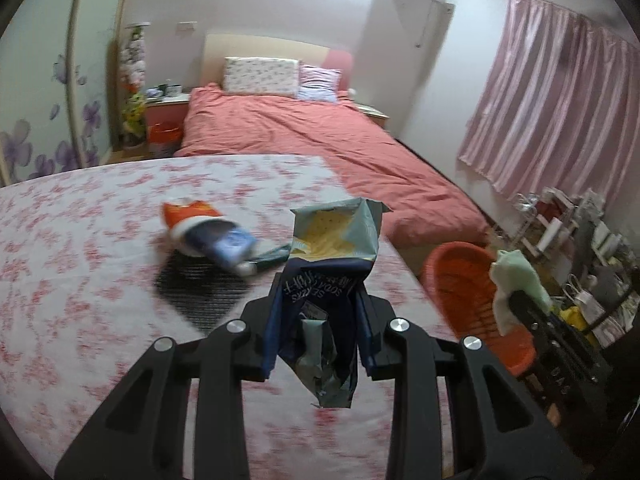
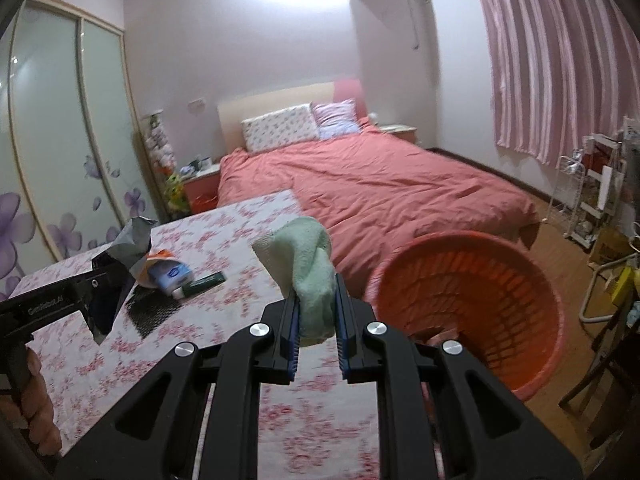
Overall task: Collect trash
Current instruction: 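Carry the snack bag and green cloth over the basket and release both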
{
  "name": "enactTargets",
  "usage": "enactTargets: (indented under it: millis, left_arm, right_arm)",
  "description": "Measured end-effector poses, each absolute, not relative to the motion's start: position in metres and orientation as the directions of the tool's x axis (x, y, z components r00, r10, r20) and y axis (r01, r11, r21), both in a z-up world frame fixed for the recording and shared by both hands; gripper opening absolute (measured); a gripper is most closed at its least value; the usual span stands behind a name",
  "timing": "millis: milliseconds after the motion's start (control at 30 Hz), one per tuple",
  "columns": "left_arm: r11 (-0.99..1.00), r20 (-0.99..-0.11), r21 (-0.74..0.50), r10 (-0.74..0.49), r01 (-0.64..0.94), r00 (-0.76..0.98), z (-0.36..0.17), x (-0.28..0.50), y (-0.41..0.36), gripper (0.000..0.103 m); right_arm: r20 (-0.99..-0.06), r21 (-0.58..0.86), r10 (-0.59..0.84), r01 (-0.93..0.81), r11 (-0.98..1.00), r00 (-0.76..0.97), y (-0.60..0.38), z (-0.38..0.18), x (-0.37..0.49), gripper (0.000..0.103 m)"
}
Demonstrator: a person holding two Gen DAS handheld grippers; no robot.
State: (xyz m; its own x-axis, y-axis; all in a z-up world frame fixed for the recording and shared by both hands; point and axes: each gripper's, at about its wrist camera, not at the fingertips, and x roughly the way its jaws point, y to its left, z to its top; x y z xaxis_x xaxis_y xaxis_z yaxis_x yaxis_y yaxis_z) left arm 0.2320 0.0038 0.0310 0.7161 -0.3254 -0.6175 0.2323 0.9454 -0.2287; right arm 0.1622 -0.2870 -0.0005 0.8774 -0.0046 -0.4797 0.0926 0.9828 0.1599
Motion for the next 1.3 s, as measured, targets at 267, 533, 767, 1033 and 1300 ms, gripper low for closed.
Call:
enactTargets:
  millis: [267, 533, 767, 1033, 1300]
  left_arm:
    - [0.905, -0.609, -0.273, -0.425, 0.327, 0.669, 0.031, 0.228, -0.053, 0.032]
    - [0.868, -0.606, -0.296, -0.493, 0.399, 0.625, 0.024, 0.228, -0.094, 0.032]
    - [0.837, -0.603, -0.313, -0.540, 0.448, 0.587, 0.018, 0.230, -0.120, 0.032]
    - [0.802, -0.614, -0.331, -0.584, 0.498, 0.531, 0.009, 0.235, -0.157, 0.032]
    - [0.776, -0.635, -0.339, -0.606, 0.532, 0.479, -0.010, 0.250, -0.190, 0.032]
  right_arm:
    - [-0.450, 0.173, -0.090, 0.186, 0.967, 0.888, -0.326, 0.001, 0.149, 0.015]
    - [-0.436, 0.200, -0.162, 0.271, 0.942, 0.885, -0.361, 0.000, 0.144, 0.015]
    - [-0.433, 0.222, -0.183, 0.301, 0.927, 0.883, -0.375, -0.006, 0.143, 0.015]
    - [-0.433, 0.262, -0.180, 0.314, 0.913, 0.883, -0.392, -0.014, 0.143, 0.015]
    - [-0.444, 0.314, -0.168, 0.328, 0.891, 0.880, -0.415, -0.021, 0.151, 0.015]
